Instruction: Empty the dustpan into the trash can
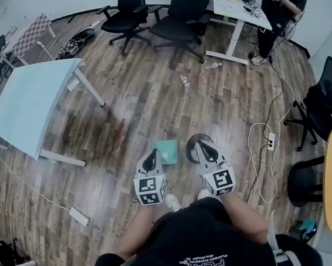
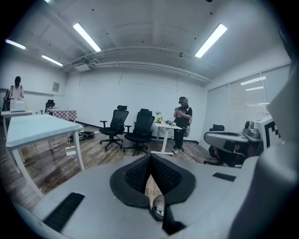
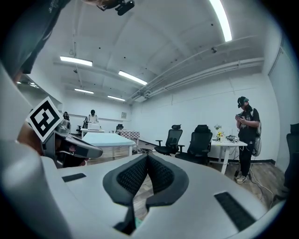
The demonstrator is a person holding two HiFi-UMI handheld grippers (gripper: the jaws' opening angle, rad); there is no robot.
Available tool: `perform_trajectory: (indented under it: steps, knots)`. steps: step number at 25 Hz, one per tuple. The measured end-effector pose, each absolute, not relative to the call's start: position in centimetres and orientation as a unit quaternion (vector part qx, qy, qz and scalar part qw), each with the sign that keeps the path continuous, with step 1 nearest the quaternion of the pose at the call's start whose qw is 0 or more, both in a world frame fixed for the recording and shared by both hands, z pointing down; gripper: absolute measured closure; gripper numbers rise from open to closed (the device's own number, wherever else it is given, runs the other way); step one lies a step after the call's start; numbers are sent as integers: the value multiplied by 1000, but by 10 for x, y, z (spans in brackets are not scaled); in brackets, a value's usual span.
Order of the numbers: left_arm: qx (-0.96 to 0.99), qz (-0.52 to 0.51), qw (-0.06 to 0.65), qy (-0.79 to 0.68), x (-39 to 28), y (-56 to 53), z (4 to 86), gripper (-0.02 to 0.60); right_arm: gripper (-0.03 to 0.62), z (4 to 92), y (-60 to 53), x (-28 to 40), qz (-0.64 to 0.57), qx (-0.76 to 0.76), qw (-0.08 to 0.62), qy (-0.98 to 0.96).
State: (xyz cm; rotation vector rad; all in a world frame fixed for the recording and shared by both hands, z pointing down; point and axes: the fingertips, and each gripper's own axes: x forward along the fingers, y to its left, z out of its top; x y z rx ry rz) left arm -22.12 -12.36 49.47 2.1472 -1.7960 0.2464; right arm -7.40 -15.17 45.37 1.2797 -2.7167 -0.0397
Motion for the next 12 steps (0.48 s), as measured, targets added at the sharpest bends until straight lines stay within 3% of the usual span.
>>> perform_trajectory:
  steps: [12]
  knots:
    - [783,69,157,-598,-145,-127,460,558,569,410,-156,-22,-52,419,45,-905]
